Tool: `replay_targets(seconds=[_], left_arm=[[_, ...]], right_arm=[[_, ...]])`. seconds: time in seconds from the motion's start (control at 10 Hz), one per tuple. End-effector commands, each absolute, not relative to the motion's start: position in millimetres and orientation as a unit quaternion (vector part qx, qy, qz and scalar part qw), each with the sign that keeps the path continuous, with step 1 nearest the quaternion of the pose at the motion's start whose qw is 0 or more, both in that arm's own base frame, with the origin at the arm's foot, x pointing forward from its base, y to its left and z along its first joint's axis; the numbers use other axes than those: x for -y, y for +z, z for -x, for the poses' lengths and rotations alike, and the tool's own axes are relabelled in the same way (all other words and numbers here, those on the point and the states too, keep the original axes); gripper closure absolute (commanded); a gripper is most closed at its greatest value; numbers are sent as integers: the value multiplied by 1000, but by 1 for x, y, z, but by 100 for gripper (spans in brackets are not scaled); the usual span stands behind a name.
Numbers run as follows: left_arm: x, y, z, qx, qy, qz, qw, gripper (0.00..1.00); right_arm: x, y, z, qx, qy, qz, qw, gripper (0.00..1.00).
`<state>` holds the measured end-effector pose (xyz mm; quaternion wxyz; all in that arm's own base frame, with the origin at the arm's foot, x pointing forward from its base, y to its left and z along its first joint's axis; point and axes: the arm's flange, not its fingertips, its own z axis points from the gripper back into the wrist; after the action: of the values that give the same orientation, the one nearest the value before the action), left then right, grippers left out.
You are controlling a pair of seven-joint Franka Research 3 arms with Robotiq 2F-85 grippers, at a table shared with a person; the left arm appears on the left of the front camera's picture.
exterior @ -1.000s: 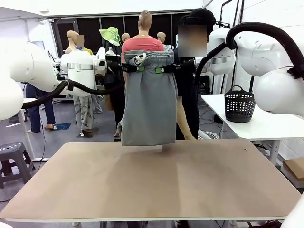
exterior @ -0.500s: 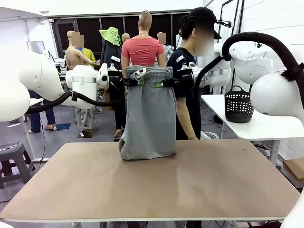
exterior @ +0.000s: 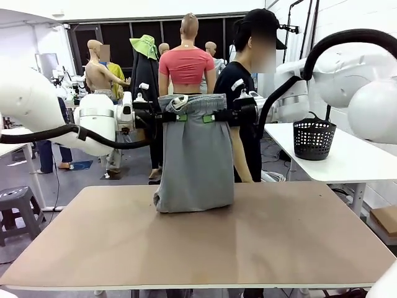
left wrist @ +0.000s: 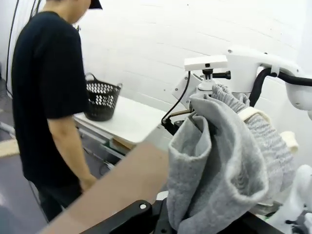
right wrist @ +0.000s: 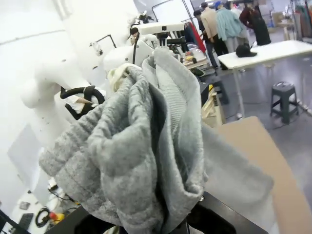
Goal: Fold the training pants.
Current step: Fold the Training pants in half.
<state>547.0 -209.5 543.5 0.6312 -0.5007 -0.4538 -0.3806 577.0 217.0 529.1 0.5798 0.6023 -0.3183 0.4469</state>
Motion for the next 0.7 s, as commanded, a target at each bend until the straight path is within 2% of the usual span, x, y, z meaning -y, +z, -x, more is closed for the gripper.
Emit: replay_targets(seconds=[0.0,0.2,0.3,0.4,0.6], left_arm=[[198,537,-520,424,-343,521,657,100],[199,514,-500,393,-311,543,674,100],[197,503,-507,386,-297,556,674,100],[211,506,-502,392,-343,527,672,100],[211,506,-502,392,-343,527,672,100]], right_arm=[[-202,500,-555,273,419,-618,607,100],[-203,477,-539,253,393,-626,624,100],[-207,476,-541,249,401,-618,629,100],[-212,478,-548,266,407,-626,610,100],[-212,478,-548,266,407,-626,610,100]])
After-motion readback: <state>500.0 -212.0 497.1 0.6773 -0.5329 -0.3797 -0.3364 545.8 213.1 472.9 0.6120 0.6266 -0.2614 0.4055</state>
